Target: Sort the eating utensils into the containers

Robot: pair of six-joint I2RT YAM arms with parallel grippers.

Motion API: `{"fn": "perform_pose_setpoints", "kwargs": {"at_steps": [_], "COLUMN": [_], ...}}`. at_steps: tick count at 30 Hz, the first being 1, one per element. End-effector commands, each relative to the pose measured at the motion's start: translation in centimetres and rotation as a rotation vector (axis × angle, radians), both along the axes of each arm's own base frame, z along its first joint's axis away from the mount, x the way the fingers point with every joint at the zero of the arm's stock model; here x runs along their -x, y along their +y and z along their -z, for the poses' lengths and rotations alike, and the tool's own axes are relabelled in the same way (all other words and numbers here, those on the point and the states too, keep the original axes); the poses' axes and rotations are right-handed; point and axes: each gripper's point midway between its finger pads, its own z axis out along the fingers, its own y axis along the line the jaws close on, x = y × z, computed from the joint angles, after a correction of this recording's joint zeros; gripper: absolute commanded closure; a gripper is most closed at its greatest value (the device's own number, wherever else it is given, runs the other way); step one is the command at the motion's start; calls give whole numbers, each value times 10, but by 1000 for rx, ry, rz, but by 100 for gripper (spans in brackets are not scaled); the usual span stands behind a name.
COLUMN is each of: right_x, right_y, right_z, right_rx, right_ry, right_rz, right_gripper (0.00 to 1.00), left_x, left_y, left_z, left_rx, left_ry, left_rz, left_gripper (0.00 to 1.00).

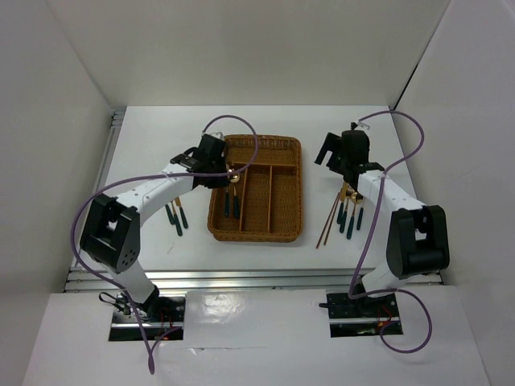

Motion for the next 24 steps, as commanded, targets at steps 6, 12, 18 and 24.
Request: {"fn": "perform_pose_setpoints", "kwargs": {"at_steps": [6,12,18,24], "right_x": [24,34,57,80], "right_y": [-10,-12,-6,-14], "right_z": [-7,-2,15,30], "right_rx": [-57,-66,-113,-92], "right_ry": [-36,-4,48,128], "right_rz": [92,118,103,146], "right_gripper": [0,0,0,11], "left_x": [-16,-20,-27,-29], "left_y": [-14,-17,-19,-21], "left_z": [10,17,-12,-28], "left_rx": [18,16,34,42], "left_ry": [-12,11,-92,-141], "left_rz": [58,64,91,117], "left_gripper": [69,65,42,34]}}
